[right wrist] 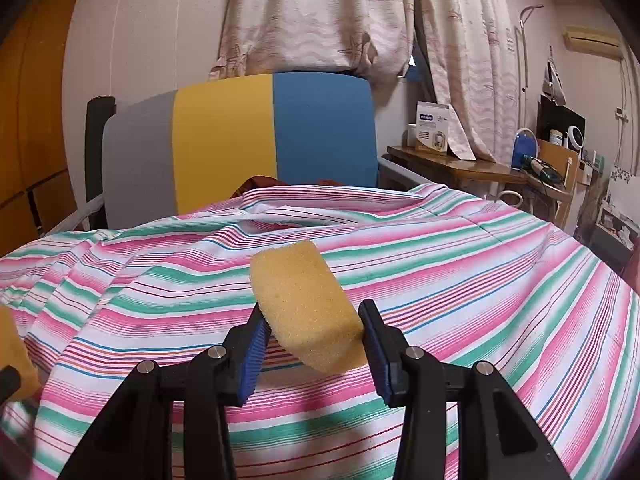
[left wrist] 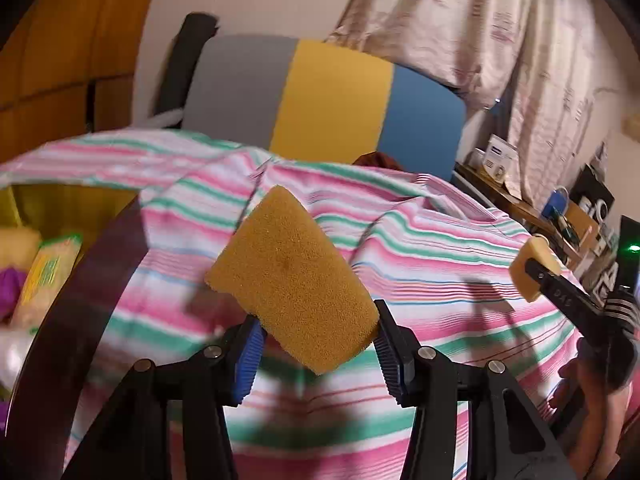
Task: Organize objects
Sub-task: 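Carry both yellow sponge blocks toward the gold tray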
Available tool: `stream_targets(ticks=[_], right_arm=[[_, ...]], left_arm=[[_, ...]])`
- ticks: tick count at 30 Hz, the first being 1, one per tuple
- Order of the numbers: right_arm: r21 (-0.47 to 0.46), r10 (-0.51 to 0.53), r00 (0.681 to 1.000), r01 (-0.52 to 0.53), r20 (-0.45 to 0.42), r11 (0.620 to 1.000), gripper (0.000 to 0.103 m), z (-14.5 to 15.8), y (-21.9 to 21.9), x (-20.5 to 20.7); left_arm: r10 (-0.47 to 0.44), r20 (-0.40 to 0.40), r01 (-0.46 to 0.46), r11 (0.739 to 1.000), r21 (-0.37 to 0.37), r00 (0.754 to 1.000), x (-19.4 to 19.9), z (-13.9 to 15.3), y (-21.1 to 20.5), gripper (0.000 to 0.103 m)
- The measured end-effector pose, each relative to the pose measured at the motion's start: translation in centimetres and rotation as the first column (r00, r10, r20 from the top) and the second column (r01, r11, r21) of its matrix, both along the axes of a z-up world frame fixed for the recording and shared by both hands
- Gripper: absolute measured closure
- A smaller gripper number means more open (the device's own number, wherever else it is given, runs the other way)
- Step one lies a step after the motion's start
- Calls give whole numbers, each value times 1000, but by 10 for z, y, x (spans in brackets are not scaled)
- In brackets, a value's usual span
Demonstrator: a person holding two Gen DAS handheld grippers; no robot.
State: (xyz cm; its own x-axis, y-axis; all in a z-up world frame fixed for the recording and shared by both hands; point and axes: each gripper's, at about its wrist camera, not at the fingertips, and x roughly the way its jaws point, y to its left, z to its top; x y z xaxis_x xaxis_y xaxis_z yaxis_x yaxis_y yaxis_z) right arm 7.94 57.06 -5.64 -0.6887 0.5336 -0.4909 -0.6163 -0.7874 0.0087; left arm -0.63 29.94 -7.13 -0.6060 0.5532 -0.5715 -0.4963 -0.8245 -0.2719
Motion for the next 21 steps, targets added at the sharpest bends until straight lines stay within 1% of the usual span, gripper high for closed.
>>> stream_targets(ticks=[2, 4, 6, 9, 12, 14, 15, 18, 21], right_arm=[[-30, -1, 1000, 1, -10, 1000, 58, 4, -3, 3], [-86, 13, 998, -18, -63, 996, 58, 8, -12, 12], [-118, 48, 995, -58, -90, 991, 58, 12, -29, 16], [-118, 116, 988, -128, -104, 985, 58, 14, -61, 18], [-138, 161, 982, -174, -103, 975, 58, 9, -87, 16], [-129, 175, 980, -187, -94, 974, 58, 7, -98, 15], [-108, 180, 980, -189, -88, 976, 58, 8, -103, 14], [-73, 198, 978, -202, -61, 977, 58, 5, -111, 10], [-55, 201, 979, -202, -29, 978, 58, 2, -117, 6]], left_arm=[[8, 32, -8, 1000, 1, 999, -3, -4, -2, 51], [14, 58, -14, 1000, 7, 998, -4, -7, -4, 51], [13, 65, -13, 1000, 9, 998, -4, -8, -5, 51], [7, 65, -8, 1000, 19, 998, -1, -7, -8, 51], [4, 81, -6, 1000, 20, 997, 2, -7, -15, 51], [-5, 84, 2, 1000, 29, 996, 5, -5, -22, 51], [-11, 77, 8, 999, 34, 997, 8, -2, -26, 51], [-34, 34, 33, 999, 34, 999, 16, 7, -39, 51], [-36, 41, 32, 996, 78, 999, 19, 17, -59, 51]])
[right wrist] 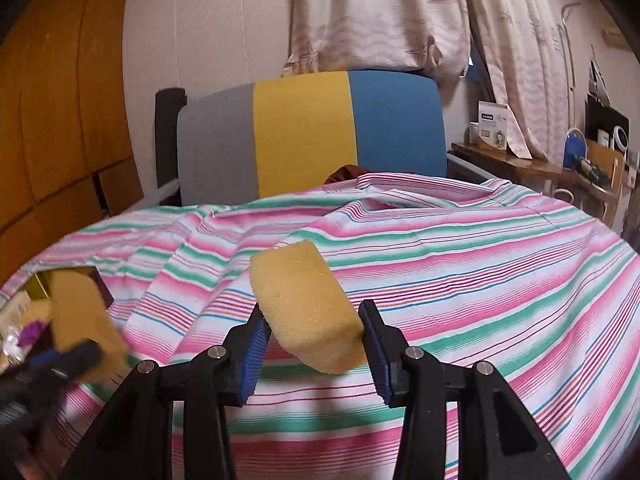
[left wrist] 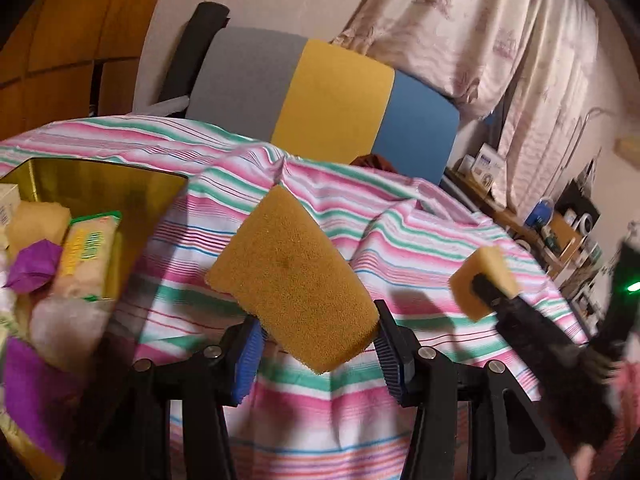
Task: Organize objects
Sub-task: 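Carry both yellow sponge blocks toward the gold tray, then lower the sponge into the tray with the left gripper while the right releases its sponge there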
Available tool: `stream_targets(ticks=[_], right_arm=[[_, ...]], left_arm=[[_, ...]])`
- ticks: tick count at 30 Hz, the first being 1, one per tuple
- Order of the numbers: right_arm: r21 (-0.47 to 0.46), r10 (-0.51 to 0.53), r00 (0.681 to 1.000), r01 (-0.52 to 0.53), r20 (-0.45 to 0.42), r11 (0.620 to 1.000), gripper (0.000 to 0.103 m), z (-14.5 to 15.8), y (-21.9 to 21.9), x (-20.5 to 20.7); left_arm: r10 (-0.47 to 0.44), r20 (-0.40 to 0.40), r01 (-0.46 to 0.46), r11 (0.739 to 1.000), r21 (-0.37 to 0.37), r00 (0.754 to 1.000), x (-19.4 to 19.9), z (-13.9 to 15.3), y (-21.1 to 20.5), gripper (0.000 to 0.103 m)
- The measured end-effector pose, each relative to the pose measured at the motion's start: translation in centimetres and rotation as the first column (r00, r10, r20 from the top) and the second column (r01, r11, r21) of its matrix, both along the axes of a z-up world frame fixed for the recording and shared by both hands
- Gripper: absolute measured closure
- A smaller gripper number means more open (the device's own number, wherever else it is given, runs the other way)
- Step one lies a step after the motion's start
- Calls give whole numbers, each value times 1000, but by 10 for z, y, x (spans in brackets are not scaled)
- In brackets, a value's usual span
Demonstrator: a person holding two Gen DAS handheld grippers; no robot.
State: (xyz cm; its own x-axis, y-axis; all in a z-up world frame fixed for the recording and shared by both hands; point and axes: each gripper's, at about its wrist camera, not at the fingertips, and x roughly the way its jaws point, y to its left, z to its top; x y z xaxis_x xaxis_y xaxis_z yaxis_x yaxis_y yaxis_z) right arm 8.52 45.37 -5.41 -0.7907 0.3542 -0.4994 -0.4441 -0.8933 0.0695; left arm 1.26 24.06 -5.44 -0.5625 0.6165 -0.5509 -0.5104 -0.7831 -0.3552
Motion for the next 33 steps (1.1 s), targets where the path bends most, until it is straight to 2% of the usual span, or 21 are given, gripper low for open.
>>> stream_targets(ticks=[4, 8, 13, 17, 21, 23, 25, 28, 33], right_arm=[[19, 3, 1000, -3, 19, 1000, 58, -2, -3, -2], [34, 4, 999, -5, 38, 999, 58, -3, -6, -4], [48, 8, 999, -10, 50, 999, 58, -5, -10, -4], [54, 13, 999, -16, 52, 998, 58, -5, -12, -3], [52, 15, 999, -17, 49, 999, 58, -1, -14, -2], [42, 21, 999, -23, 47, 999, 58, 0, -16, -2], [34, 28, 999, -30, 39, 999, 58, 2, -20, 0], [12, 46, 998, -46, 32, 999, 58, 4, -28, 0], [-40, 104, 994, -103, 18, 994, 58, 8, -49, -5]], left_arm=[[6, 15, -7, 999, 40, 1000, 0, 13, -27, 51], [25, 17, -25, 998, 50, 1000, -6, 23, -51, 50], [105, 58, -108, 992, 67, 993, -30, 28, -89, 50], [146, 103, -151, 987, 49, 984, -56, 26, -107, 50], [123, 182, -127, 992, 12, 976, -85, 16, -108, 49], [119, 218, -124, 992, 10, 969, -96, 13, -109, 40], [128, 242, -135, 991, 11, 962, -102, 13, -111, 13], [148, 231, -163, 986, 45, 961, -96, 16, -120, 6], [163, 221, -171, 985, 18, 962, -78, 13, -134, 2]])
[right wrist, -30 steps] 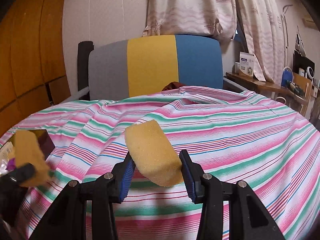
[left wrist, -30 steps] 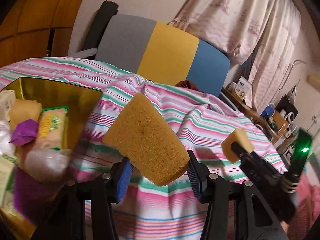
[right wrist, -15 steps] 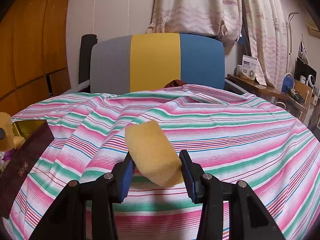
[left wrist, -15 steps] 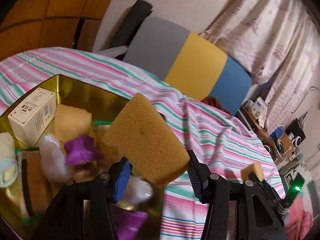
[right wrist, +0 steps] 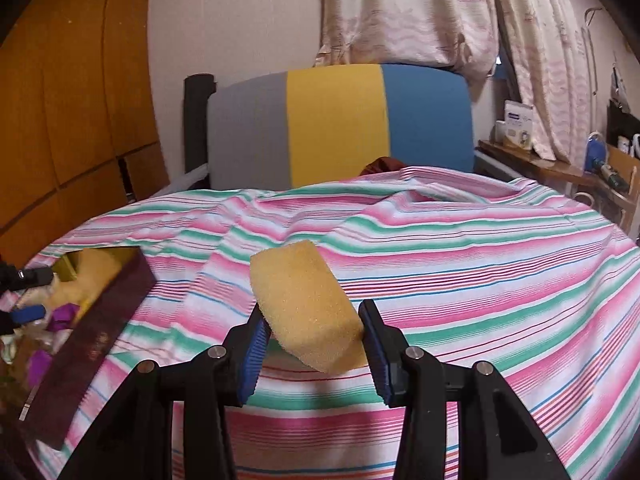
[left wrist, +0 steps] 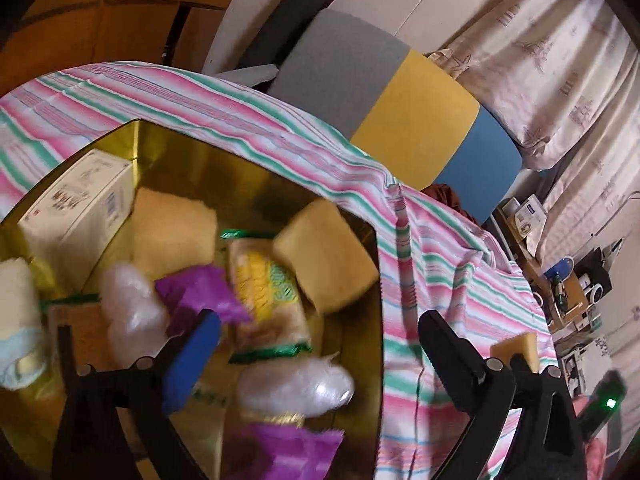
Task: Organize objects
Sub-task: 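Lower the sponge into the tray with the left gripper while the right releases its sponge there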
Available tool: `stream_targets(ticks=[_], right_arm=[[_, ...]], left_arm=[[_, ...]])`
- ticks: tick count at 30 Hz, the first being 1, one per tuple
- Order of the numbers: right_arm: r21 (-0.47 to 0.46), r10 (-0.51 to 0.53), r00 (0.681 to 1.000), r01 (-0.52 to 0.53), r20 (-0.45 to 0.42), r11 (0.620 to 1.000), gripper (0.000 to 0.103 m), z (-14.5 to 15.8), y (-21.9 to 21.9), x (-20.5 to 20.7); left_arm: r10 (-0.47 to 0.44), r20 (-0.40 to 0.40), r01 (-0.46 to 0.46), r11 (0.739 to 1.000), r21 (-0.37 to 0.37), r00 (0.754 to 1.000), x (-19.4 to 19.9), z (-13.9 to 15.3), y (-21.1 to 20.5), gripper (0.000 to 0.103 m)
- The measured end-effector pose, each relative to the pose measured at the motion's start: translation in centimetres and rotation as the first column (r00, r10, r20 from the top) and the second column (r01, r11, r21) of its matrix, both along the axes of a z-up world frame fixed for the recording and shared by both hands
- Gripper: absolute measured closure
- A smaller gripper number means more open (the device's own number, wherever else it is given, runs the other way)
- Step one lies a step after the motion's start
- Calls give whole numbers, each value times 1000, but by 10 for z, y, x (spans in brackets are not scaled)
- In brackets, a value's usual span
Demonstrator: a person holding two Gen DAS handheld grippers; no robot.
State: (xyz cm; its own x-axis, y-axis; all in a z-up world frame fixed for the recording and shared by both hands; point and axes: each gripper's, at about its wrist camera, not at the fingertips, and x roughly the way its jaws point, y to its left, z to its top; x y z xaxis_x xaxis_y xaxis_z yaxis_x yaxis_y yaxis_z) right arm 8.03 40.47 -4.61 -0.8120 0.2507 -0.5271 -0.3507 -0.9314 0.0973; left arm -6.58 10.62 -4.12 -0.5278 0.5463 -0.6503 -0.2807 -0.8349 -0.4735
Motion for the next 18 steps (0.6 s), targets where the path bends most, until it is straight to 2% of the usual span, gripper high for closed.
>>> stream_targets(ticks=[3, 7, 12, 18], right_arm=[[-33, 56, 998, -56, -7, 998, 58, 4, -19, -7], [-51, 150, 988, -151, -27, 987, 58, 15, -49, -17], [-99, 319, 947, -321, -37, 942, 58, 28, -95, -42], [-147, 447, 894, -444, -12, 884, 58, 36, -142, -75]], left_arm=[[14, -17, -15, 1000, -24, 1000, 13, -2, -11, 1], [33, -99, -41, 996, -77, 995, 37, 2, -33, 0], [55, -174, -78, 989, -125, 983, 55, 6, -58, 0], [75, -216, -112, 981, -160, 973, 64, 11, -75, 0]])
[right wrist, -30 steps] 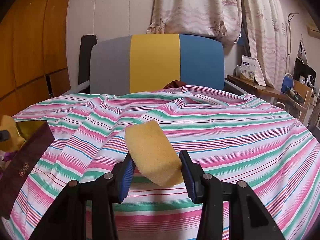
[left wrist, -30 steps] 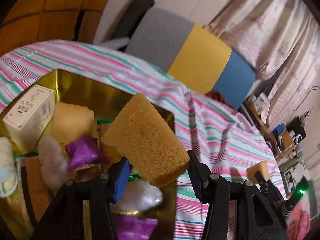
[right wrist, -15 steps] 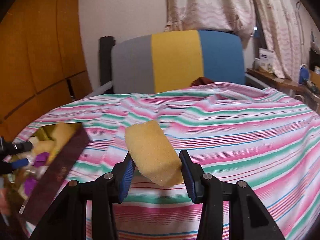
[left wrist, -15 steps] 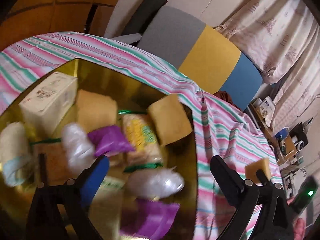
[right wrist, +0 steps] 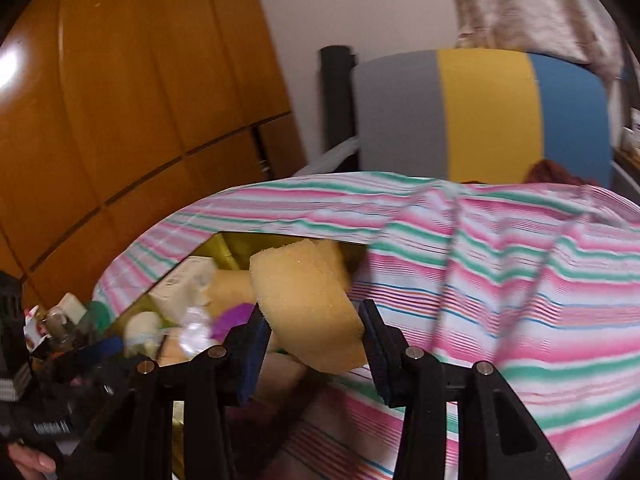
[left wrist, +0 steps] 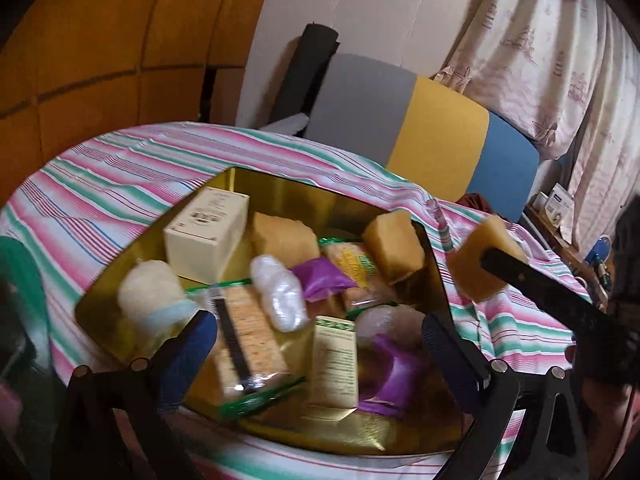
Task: Organize objects
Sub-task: 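Lower the sponge into the tray with the left gripper while the right releases its sponge there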
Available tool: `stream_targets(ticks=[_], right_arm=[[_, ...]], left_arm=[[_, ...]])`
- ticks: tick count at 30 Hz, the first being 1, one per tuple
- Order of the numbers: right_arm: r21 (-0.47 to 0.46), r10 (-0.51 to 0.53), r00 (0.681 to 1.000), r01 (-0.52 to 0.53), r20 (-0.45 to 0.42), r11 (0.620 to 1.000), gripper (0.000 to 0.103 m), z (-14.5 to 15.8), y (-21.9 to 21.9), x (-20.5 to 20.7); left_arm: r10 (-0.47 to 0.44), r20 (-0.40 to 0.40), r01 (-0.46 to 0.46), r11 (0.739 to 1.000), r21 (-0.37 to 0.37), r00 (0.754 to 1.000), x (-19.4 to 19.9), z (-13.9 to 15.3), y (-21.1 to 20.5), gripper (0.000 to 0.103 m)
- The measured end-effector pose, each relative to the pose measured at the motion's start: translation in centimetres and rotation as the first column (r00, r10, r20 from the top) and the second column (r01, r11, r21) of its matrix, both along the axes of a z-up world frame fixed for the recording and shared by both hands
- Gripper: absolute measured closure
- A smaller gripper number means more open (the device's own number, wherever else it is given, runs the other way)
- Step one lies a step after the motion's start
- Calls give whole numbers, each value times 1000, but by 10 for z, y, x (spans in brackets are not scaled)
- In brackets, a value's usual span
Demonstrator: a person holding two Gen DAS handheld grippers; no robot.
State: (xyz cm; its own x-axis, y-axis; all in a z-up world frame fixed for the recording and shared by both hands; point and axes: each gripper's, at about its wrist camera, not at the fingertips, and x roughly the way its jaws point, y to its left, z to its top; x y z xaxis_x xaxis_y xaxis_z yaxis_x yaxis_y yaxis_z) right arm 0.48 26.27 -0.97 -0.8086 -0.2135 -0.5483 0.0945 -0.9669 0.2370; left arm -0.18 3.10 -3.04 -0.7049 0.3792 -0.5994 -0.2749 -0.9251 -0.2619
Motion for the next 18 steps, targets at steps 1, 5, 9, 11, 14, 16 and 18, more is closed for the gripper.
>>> stream_targets(ticks=[1, 5, 9, 11, 14, 16, 18], right_arm=[[-2, 28, 1000, -28, 10, 1000, 58, 1, -9, -6], [54, 119, 990, -123, 71, 991, 58, 0, -44, -32], [147, 153, 982, -169, 112, 975, 58, -4, -75, -60], [172, 153, 980, -173, 124, 970, 58, -8, -81, -72], [185, 131, 978, -160, 161, 970, 52, -15, -88, -95], [147, 117, 976, -145, 185, 978, 41, -21, -84, -105], [130, 79, 979, -104, 189, 986, 30, -23, -79, -107]], left_arm=[[6, -5, -6, 1000, -13, 1000, 0, 1, -2, 0], [24, -9, -24, 999, -22, 1000, 1, 4, -8, 0], [53, -10, -53, 998, -45, 999, 2, 3, -15, 0], [72, -2, -72, 996, -58, 997, 0, 1, -19, 0], [103, 15, -101, 993, -67, 995, 0, -1, -24, 0], [132, 33, -129, 987, -91, 991, -3, -1, -27, 0], [153, 42, -147, 983, -113, 987, -5, -3, -29, 0]])
